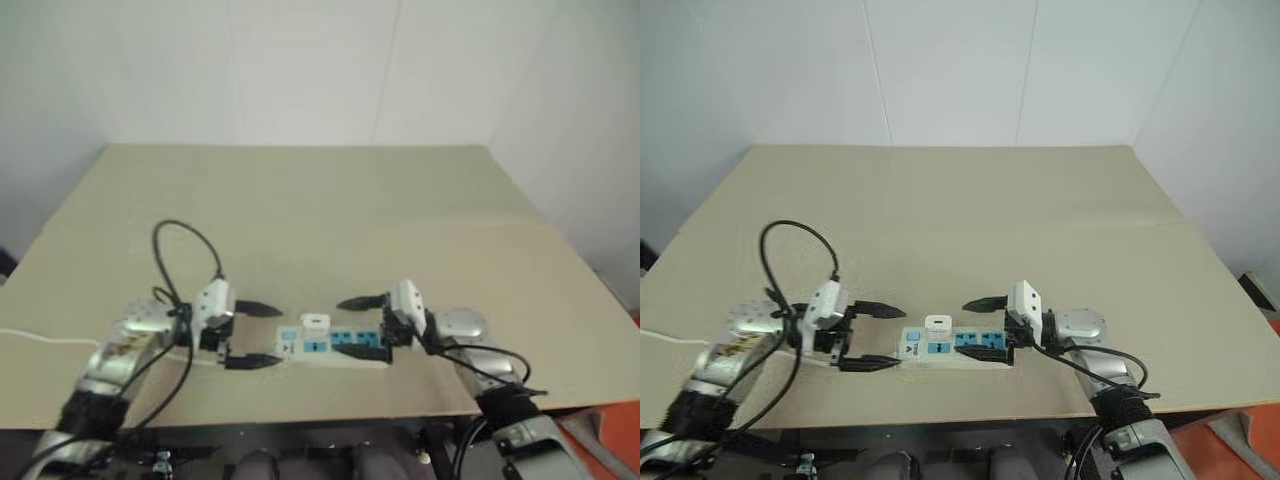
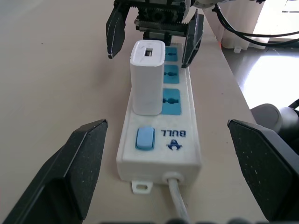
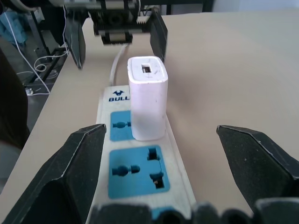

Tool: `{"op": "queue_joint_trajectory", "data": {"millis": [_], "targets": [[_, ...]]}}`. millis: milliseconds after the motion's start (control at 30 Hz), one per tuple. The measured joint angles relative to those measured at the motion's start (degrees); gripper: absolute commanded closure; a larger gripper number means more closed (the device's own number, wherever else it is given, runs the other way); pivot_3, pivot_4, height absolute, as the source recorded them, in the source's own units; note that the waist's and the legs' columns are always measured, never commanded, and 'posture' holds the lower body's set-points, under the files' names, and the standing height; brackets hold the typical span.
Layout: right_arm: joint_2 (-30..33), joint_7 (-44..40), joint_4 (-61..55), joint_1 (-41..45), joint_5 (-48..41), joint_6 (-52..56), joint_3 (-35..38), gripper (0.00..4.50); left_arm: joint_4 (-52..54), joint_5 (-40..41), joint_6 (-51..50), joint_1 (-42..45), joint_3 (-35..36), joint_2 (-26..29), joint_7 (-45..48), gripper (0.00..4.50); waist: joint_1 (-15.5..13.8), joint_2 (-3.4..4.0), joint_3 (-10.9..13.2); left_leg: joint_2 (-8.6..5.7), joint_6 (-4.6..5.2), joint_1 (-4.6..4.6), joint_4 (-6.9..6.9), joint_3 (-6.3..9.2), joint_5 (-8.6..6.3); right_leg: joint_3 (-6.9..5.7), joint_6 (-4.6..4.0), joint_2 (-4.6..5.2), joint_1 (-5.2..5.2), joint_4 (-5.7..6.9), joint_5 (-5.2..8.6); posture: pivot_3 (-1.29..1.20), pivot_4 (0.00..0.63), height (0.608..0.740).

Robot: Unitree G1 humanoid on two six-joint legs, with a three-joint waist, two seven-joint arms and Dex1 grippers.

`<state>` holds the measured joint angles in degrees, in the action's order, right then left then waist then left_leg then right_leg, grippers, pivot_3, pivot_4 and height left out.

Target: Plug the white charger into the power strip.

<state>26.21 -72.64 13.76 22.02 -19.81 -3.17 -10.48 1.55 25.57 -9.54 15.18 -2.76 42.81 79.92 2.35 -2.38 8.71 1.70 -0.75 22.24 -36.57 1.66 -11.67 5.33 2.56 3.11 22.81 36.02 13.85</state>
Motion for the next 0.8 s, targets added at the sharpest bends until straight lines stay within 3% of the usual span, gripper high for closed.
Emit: {"op": "queue_joint_trajectory", "data": {"millis": [200, 400, 633, 800], "targets": [[9.4, -0.4, -5.6, -2.7, -3.3, 4.9, 6.5, 0.0, 2.2, 3.1, -1.6, -3.1, 5.4, 4.9, 1.5, 0.02, -0.3, 0.58, 0.8, -0.03, 0.01, 0.67, -0.05, -0.11, 0.01, 0.03, 0.31, 0.01, 0.71, 0.05, -0.2, 0.0, 0.15, 0.74], [17.0, -1.3, -8.5, -2.9, -6.3, 7.3, 14.3, 0.0, 1.7, 3.6, -0.9, -6.1, 9.0, 8.5, 2.8, 0.02, 0.3, 0.64, 0.9, 0.07, 0.02, 1.16, -0.04, -0.13, 0.0, 0.05, 0.22, -0.11, 1.34, 0.16, -0.17, 0.0, 0.15, 0.74], [23.0, -3.1, -10.1, -7.0, -6.6, 10.5, 17.4, 0.0, -0.2, 3.6, -0.7, -8.6, 11.6, 11.1, 4.8, 0.02, 0.1, 0.64, 1.1, 0.05, 0.03, 1.14, -0.05, -0.21, 0.0, 0.09, 0.23, -0.09, 1.32, 0.16, -0.17, 0.0, 0.15, 0.74], [23.8, -1.8, -12.4, -8.2, -6.1, 11.4, 18.0, 0.0, -0.2, 3.6, -0.6, -8.8, 11.6, 11.1, 5.0, 0.02, 0.2, 0.63, 1.1, 0.07, 0.03, 1.11, -0.06, -0.22, 0.0, 0.09, 0.23, -0.11, 1.33, 0.2, -0.17, 0.0, 0.15, 0.74]]}}
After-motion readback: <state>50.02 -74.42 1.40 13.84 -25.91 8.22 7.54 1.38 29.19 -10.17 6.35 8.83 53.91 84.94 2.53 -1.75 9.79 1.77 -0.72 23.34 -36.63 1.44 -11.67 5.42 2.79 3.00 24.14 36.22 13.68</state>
